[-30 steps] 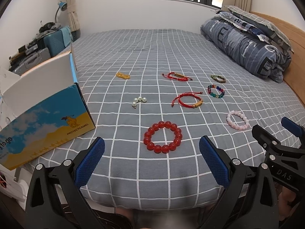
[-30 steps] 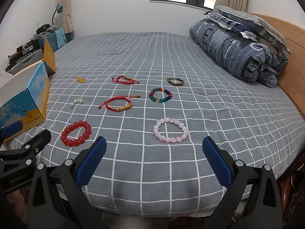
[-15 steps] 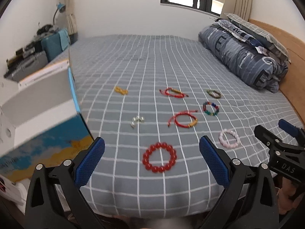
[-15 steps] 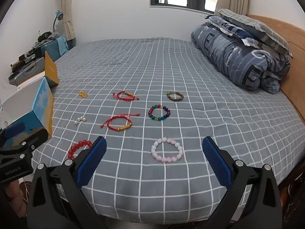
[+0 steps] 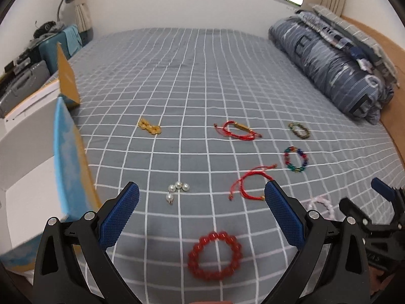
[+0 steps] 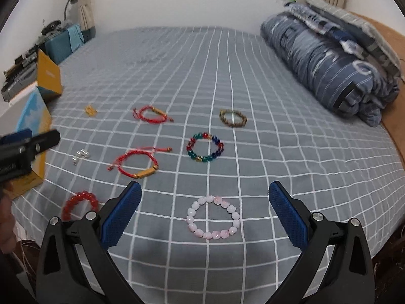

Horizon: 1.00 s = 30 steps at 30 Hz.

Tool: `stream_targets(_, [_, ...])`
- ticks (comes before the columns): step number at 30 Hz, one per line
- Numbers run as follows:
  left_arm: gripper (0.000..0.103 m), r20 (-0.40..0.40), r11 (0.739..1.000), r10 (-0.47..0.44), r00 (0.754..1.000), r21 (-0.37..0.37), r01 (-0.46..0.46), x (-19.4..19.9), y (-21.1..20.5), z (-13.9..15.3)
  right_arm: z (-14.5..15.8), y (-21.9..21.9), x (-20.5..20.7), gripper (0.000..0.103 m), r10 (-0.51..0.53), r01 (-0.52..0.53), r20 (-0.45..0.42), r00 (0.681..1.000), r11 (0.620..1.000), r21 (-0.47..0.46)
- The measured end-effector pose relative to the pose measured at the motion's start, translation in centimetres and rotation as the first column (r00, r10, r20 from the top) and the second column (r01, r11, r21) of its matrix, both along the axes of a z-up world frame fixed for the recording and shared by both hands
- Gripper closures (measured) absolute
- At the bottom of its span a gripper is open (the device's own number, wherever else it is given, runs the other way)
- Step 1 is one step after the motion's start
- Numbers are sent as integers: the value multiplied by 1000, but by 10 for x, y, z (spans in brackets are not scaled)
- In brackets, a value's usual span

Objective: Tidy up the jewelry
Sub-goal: 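Grasp the pearl earrings with the left tool while the right tool grasps the pink bead bracelet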

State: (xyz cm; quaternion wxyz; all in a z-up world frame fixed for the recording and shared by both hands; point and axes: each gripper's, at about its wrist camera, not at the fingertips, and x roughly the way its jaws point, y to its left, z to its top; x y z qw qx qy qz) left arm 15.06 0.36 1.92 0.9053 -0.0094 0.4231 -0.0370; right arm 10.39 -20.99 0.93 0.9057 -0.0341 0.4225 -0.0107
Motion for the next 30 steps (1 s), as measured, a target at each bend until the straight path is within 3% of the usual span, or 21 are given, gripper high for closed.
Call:
stream_targets(5, [6, -106, 1000, -23, 994, 18, 25, 38, 4, -28, -37, -5, 24, 6, 32, -29, -115, 993, 999, 24])
stream_targets(10, [6, -155, 1000, -4, 988, 22, 7, 61, 14, -58, -65, -8, 40, 6, 47, -49, -188, 981, 999, -3])
stream_targets(19, [6, -219, 999, 20, 976, 41, -12, 78, 23, -101, -103, -21, 48, 6, 27, -13, -254, 967, 998, 57])
stream_targets(30, [6, -251, 998, 47, 967, 53, -35, 83, 28, -117, -109, -19, 46, 6, 23, -8, -257, 966, 998, 59])
